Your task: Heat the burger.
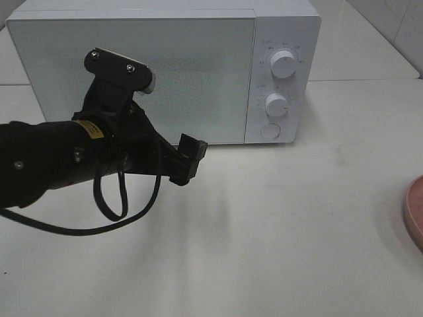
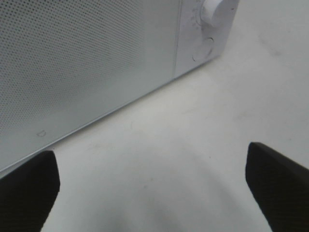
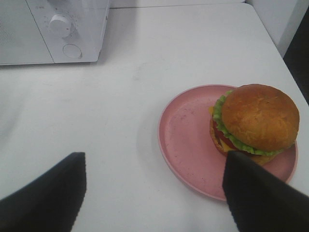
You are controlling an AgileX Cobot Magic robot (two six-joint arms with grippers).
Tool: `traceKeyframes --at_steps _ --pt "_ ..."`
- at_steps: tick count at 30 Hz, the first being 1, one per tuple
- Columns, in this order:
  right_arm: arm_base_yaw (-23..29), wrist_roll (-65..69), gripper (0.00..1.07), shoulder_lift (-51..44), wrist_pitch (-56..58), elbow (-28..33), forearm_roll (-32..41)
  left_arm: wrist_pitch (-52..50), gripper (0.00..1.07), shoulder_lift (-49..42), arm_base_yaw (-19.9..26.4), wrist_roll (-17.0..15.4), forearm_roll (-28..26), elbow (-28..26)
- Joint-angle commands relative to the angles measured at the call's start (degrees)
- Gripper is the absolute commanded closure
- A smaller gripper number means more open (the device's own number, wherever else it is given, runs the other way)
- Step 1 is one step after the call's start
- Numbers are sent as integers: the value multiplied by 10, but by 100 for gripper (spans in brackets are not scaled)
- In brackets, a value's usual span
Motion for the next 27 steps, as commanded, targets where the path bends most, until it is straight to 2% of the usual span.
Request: traceKeyframes --at_steps 1,4,5,7,8,9,11,12,13,15,16,17,19,20,21,22,23,24,25,26,27 --pt "-3 -5 31 -15 -3 -1 1 67 6 -32 12 4 -2 2" --pt "-3 -5 31 -15 -3 -1 1 154 6 -58 49 3 -2 2" --pt "-3 -5 31 -15 -3 -1 1 154 6 -58 49 3 -2 2" --pt "-3 -5 31 -15 -3 -1 1 234 6 -78 87 2 -2 2" --pt "-3 -5 31 -15 -3 -1 1 234 6 -78 87 2 -2 2" --pt "-3 -5 31 -15 -3 -1 1 293 6 -94 115 2 -1 2" --pt "-3 -5 31 -15 -3 -1 1 325 6 -103 129 1 -1 2" --pt "-3 -5 31 -15 -3 -1 1 386 6 -121 163 1 -1 2" --pt "-3 -5 31 -15 -3 -1 1 386 6 -121 163 1 -1 2" --pt "-3 -5 31 -15 -3 -1 1 464 6 -149 219 1 2 2" --pt "-3 -5 31 -15 -3 -1 1 464 6 -149 219 1 2 2" --pt "-3 -5 31 -15 -3 -1 1 511 6 -169 254 1 2 2" --pt "-3 -5 31 -15 -3 -1 1 531 6 -180 270 1 2 2" --pt "-3 -5 31 -15 -3 -1 1 580 6 -206 308 2 11 2" --pt "-3 -5 31 -15 -3 -1 1 603 6 -216 326 2 17 2" --pt "-3 -5 31 -15 -3 -1 1 603 6 -216 326 2 17 2" --pt "-3 -5 31 -15 -3 -1 1 642 6 -240 359 1 31 2" --pt "-3 -5 31 -15 -3 -1 1 642 6 -240 359 1 31 2" --pt "-3 -5 31 -15 -3 -1 1 661 6 -254 377 -4 40 2" --pt "-3 -5 31 -15 -3 -1 1 690 6 -278 408 -28 64 2" --pt "-3 -5 31 -15 -3 -1 1 690 6 -278 408 -28 64 2"
